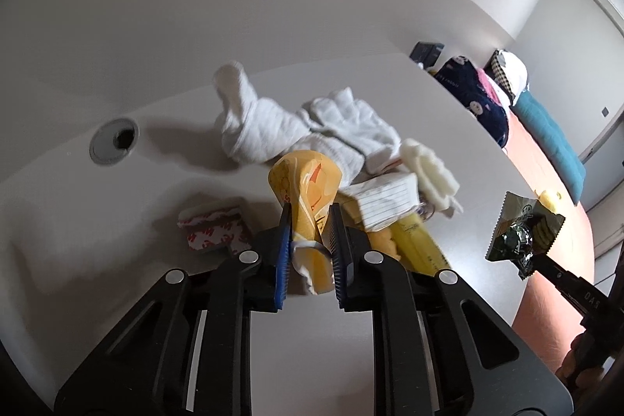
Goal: Collect trash
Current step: 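Carry both bags over the black bin and open both tools to drop them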
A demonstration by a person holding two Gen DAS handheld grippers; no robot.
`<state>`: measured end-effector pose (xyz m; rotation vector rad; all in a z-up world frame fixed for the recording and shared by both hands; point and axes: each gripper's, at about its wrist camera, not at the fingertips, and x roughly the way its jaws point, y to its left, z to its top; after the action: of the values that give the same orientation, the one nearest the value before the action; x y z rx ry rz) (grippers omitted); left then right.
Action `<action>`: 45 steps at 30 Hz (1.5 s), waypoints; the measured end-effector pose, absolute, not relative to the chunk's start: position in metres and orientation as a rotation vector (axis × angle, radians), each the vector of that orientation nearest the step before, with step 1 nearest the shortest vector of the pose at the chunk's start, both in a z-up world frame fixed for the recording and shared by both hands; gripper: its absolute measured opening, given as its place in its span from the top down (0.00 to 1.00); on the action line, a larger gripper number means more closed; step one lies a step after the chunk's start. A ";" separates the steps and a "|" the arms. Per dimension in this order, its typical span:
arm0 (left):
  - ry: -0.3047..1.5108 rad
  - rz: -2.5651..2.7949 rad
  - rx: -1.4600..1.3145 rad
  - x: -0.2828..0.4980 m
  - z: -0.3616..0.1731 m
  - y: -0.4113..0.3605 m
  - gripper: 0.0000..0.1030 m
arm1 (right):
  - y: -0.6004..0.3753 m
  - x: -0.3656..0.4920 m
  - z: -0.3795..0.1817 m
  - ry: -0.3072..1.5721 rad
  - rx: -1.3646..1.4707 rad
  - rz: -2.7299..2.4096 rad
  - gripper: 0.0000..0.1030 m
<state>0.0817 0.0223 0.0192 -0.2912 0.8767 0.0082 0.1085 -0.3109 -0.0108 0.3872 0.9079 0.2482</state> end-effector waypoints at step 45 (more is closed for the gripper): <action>0.872 -0.542 0.073 0.067 0.045 -0.291 0.83 | -0.553 0.002 0.018 0.764 0.530 -0.186 0.93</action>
<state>0.0675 -0.2912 0.0447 0.0730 0.8720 -0.5418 0.0018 -0.5531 0.0184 0.5303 0.7643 -0.1855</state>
